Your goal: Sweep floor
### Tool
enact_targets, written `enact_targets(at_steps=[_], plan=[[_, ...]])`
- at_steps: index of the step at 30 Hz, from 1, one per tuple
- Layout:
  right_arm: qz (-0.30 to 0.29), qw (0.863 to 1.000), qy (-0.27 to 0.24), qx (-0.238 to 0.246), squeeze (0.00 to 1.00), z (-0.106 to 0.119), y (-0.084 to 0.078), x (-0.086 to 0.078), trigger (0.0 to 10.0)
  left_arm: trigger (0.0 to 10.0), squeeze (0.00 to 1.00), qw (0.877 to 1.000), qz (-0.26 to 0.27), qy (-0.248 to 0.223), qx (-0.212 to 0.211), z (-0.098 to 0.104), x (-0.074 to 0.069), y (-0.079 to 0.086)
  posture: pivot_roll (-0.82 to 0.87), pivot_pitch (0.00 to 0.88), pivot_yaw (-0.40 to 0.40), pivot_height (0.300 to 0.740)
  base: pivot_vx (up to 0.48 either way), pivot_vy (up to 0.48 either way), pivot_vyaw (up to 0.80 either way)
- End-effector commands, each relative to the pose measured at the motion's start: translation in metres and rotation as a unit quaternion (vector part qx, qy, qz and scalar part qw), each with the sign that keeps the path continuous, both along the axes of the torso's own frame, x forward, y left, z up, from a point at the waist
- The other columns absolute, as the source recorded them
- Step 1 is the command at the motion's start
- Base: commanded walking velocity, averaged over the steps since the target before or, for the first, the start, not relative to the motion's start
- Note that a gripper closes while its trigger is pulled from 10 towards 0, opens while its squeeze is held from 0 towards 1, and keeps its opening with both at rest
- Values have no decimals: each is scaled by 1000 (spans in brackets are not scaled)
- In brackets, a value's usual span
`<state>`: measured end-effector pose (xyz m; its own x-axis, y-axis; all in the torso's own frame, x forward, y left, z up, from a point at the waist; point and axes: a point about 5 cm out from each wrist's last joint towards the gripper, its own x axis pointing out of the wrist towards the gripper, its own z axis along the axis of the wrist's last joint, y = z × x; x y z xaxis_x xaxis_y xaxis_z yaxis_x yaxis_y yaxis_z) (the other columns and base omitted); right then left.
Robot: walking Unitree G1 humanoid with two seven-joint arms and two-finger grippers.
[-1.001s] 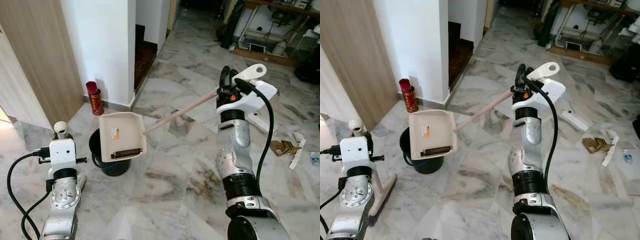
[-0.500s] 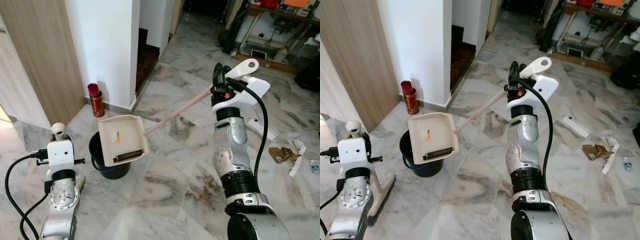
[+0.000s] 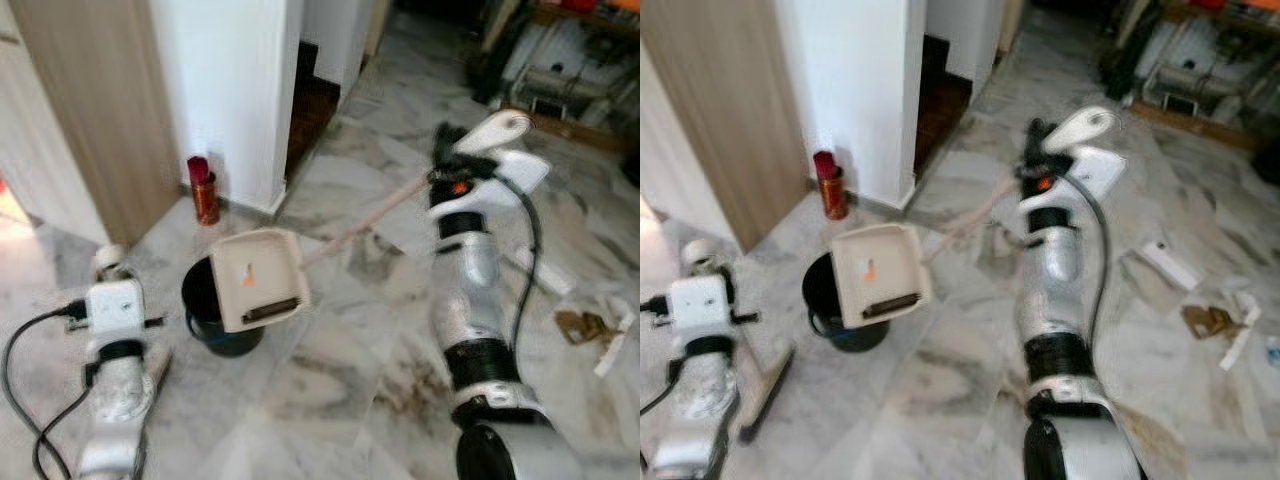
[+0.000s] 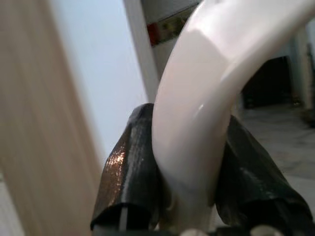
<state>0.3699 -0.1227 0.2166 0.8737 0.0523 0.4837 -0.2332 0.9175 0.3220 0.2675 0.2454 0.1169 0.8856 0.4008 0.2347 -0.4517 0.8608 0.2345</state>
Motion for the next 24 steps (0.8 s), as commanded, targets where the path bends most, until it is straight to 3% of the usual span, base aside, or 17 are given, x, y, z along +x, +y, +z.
enact_targets(at_steps=[1, 24], plan=[[-23, 999, -33, 17, 0, 14, -15, -1, 10000, 10000, 0, 1000, -14, -25, 6, 9, 3, -8, 258, 0, -130, 740, 352, 0, 0], [-14, 999, -38, 13, 0, 14, -13, -1, 10000, 10000, 0, 999, 1, -32, 10, 11, 0, -3, 264, 0, -142, 740, 353, 0, 109]])
